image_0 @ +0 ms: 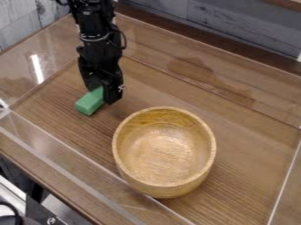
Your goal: Put the green block in the brown bowl
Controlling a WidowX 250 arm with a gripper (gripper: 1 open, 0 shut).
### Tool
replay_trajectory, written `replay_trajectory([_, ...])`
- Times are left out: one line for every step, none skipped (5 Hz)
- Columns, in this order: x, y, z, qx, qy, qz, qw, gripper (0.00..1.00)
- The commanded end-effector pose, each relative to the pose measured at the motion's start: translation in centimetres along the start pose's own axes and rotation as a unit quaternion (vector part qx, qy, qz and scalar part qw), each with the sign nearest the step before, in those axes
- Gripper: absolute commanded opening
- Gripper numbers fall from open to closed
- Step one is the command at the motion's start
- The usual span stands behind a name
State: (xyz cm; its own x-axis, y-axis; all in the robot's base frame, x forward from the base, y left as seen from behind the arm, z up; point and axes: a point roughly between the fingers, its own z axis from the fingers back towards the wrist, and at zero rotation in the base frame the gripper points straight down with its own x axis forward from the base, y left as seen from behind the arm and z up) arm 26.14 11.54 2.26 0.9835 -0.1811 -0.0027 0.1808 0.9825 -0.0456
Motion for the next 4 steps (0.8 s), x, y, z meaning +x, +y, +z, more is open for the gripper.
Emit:
replay_trajectory([-1.14,0.34,-1.88,-0.017,0.026,0.016,0.9994,1.0])
replay_trajectory([-1.32,0.44,-2.14,-0.022,0.032,0.021,0.999,1.0])
replay_trajectory([-1.5,0.54,-2.36,-0.026,0.037,0.027,0.9986,1.0])
replay_trajectory([-1.67,0.65,-2.53,-0.03,0.042,0.032,0.9981,1.0])
